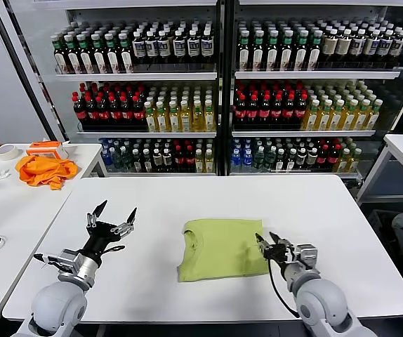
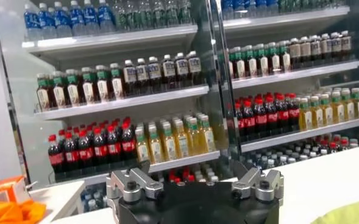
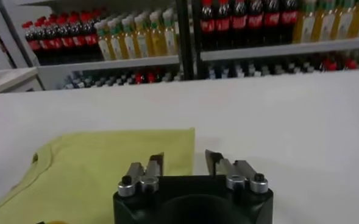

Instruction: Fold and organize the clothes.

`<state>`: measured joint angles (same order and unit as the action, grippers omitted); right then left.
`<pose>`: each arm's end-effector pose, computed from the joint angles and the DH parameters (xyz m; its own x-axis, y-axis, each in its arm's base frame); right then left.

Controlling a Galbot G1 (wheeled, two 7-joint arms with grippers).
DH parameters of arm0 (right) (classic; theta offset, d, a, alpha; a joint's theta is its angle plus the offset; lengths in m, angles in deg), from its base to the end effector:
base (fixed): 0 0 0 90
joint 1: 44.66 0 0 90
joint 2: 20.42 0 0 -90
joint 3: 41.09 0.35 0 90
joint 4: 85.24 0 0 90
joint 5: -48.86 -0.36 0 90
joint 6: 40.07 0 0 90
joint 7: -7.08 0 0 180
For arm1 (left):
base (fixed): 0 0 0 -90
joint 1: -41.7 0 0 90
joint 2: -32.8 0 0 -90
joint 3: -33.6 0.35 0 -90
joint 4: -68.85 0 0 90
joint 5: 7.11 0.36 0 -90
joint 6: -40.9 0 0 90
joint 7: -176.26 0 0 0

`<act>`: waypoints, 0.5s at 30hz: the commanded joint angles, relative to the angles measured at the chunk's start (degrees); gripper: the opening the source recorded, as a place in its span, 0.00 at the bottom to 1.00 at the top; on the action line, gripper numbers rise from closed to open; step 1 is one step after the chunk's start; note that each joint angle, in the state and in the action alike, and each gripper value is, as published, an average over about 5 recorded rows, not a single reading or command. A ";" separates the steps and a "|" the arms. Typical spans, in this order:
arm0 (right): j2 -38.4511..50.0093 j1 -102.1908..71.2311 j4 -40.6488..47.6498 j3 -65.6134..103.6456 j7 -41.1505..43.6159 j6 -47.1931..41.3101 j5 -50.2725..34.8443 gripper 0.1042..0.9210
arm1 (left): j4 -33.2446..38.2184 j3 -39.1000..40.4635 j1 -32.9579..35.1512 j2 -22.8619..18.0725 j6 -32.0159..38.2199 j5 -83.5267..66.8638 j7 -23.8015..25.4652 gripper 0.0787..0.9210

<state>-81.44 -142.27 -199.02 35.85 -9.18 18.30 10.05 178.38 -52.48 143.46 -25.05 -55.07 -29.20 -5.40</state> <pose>0.2896 -0.0341 -0.2559 -0.8792 -0.1840 0.4394 -0.1573 0.9828 0.0970 0.2892 0.1026 -0.2714 -0.9807 0.1897 0.0469 0.1946 0.9699 0.1463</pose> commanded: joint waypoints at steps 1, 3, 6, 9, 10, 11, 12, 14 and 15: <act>1.92 -4.35 -4.62 9.89 4.53 0.56 7.41 0.54 | 0.62 0.41 -1.08 -1.41 0.20 1.75 0.48 0.88; 1.09 -4.21 -4.20 10.43 4.82 0.89 8.97 0.61 | 0.87 0.54 -1.02 -1.58 0.29 1.59 0.53 0.88; -0.22 -3.24 -2.48 10.83 5.72 4.49 11.88 0.71 | 1.05 0.69 -0.80 -1.53 0.87 1.53 0.68 0.88; -0.94 -1.40 0.74 10.99 7.29 9.23 15.78 0.80 | 0.82 0.51 -0.60 -1.19 1.88 1.54 0.91 0.88; -1.10 -0.70 2.16 11.00 8.19 11.18 17.37 0.83 | 0.70 0.36 -0.48 -1.07 2.21 1.57 1.03 0.88; -1.22 -0.18 3.46 10.99 9.22 12.87 18.92 0.85 | 0.62 0.21 -0.35 -0.97 2.31 1.61 1.16 0.88; -1.37 0.28 4.87 10.99 10.57 14.74 20.89 0.86 | 0.58 0.07 -0.16 -0.87 2.45 1.65 1.30 0.88; -1.60 0.85 6.94 10.89 13.01 17.48 23.95 0.88 | 0.54 -0.09 0.14 -0.73 2.68 1.72 1.53 0.88; -1.70 1.00 7.66 10.79 13.86 18.22 24.91 0.88 | 0.55 -0.10 0.20 -0.70 2.69 1.73 1.60 0.88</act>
<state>-82.16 -143.44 -199.02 44.20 -3.31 24.01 21.14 178.99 -52.22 143.36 -25.78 -53.72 -27.96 -4.38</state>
